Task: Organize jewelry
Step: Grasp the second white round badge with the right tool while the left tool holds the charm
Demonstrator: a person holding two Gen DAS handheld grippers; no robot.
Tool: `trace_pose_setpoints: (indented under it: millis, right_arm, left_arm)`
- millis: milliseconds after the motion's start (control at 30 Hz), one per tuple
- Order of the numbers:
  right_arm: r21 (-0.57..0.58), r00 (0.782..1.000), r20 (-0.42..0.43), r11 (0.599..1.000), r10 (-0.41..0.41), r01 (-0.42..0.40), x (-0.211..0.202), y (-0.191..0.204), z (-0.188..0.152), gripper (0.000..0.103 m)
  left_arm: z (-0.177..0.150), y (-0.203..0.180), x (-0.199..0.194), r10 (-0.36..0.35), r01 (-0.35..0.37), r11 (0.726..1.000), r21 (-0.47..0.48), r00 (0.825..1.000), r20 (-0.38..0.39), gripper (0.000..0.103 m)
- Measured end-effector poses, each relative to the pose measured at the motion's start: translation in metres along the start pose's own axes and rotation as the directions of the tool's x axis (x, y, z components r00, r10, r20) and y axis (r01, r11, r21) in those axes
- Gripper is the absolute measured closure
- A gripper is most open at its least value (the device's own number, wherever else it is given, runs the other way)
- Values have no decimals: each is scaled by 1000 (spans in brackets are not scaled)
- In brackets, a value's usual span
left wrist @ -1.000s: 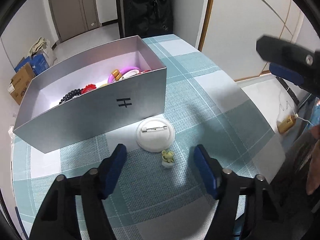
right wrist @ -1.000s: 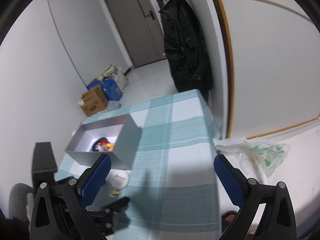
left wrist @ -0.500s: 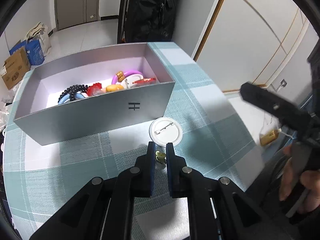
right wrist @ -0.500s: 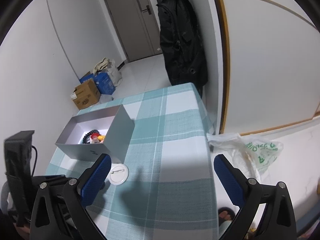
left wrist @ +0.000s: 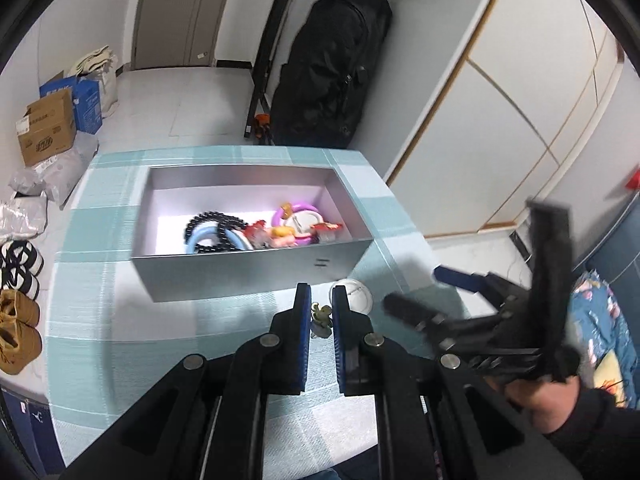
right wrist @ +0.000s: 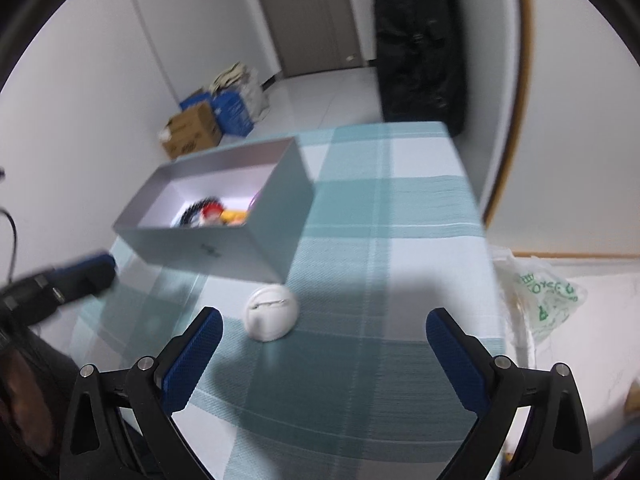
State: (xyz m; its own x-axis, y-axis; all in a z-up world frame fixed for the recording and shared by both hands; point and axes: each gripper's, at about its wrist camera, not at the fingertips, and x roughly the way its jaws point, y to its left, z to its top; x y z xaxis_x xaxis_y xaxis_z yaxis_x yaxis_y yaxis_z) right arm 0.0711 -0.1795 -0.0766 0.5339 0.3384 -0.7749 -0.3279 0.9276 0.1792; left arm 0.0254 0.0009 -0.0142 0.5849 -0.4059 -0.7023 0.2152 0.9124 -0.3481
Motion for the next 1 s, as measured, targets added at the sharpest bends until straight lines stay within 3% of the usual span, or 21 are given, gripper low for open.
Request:
trace_pose_setpoints:
  millis: [167,333,600,800,1000]
  right_arm:
    - [-105,1000,-18,994,-19,17,12,23,-2,5]
    - [-166,998,-59,986,-27,17,26,33,-3,25]
    - [-255,996,-61,965,-72,54,34,46,-6,37]
    - [-287,997,-58,957,-46,27,34,51,-6,61]
    - [-285,997,-65,958,-35,15,36,52,-4,61]
  left_arm:
    - [4,10,-3,1,0,999,-36,1000,19,97]
    - [5,19,-5,-5,7,998,-63,1000,22,97]
    - [7,28,2,-7,7,996,-91,1000,-1,97]
    - [8,26,6,-3,3,997,-76,1000,-8,97]
    - [6,25,8,0,-2,997,-75,1000,-17,97]
